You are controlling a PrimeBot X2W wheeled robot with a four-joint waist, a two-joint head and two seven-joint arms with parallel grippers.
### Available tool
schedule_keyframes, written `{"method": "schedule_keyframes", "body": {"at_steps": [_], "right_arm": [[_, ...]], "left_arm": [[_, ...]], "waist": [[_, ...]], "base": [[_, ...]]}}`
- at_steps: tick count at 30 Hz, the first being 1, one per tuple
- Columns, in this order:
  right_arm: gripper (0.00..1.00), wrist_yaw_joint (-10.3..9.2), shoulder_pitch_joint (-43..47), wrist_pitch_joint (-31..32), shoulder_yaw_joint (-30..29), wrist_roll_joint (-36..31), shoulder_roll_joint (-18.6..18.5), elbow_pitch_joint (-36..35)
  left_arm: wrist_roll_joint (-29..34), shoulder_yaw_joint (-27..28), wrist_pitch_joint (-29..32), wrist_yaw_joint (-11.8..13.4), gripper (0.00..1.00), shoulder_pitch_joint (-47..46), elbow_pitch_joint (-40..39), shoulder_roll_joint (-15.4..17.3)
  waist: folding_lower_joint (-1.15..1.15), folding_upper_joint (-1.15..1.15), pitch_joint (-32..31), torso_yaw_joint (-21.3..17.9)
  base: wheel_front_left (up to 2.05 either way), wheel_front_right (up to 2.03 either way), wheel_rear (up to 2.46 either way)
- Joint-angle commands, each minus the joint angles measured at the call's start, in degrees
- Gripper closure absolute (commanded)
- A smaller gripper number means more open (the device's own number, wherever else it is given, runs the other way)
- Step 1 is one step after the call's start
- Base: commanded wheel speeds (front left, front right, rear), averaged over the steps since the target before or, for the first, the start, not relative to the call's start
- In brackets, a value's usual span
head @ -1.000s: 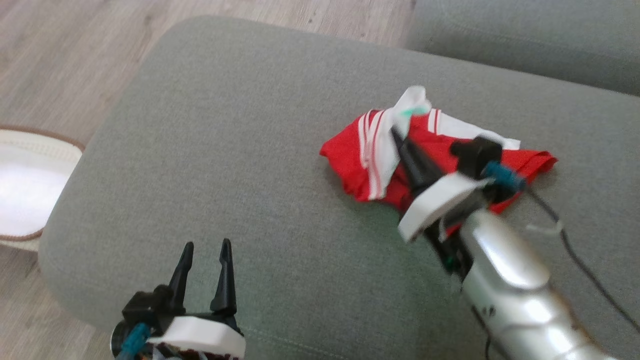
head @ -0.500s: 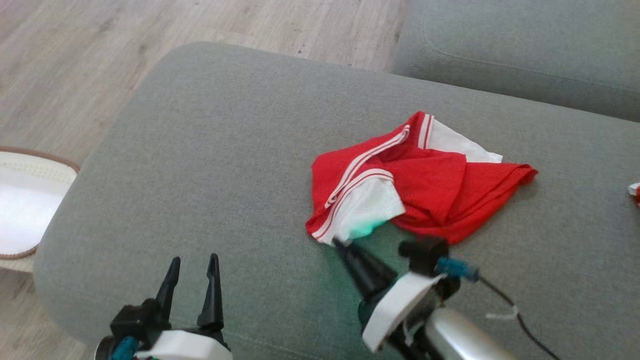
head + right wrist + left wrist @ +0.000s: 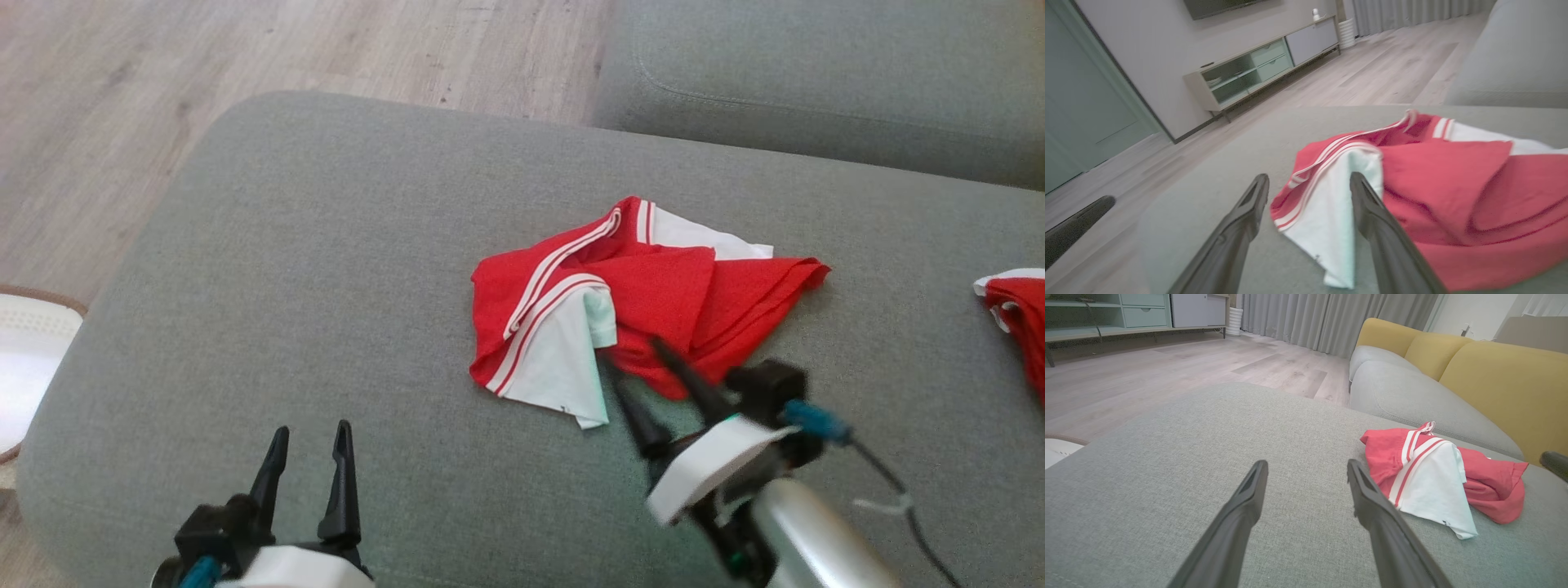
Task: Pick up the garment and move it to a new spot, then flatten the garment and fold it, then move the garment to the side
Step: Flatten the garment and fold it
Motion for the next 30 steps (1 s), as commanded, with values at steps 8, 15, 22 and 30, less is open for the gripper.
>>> {"method": "schedule_keyframes", "body": {"at_steps": [8,15,22,30], "right_arm": [[0.0,0.37,-7.8,5.0,-15.4,-12.7,0.7,1.6],[0.0,0.37,-16.8,8.1,-23.4,-18.3,-0.9,10.5],[0.0,0.37,-24.0,9.5,-27.8,-22.4,-3.0,21.0],[0.0,0.37,-28.5,11.1,-27.1,-22.1,-2.4,29.7]], "left_arm": [[0.2,1.3,-0.9,-0.3,0.0,-3.0,-2.2,-0.2],[0.6,1.1,-1.8,-1.0,0.0,-5.3,-1.7,-1.3],[0.8,0.9,-2.6,-1.8,0.0,-7.2,-0.4,-2.8],[1.1,1.2,-3.2,-2.5,0.0,-8.0,1.2,-3.9]], "waist": [[0.0,0.0,3.4,1.1],[0.0,0.0,8.0,4.8],[0.0,0.0,11.8,8.1],[0.0,0.0,13.0,9.0]], "base": [[0.0,0.0,0.0],[0.0,0.0,0.0],[0.0,0.0,0.0],[0.0,0.0,0.0]]}}
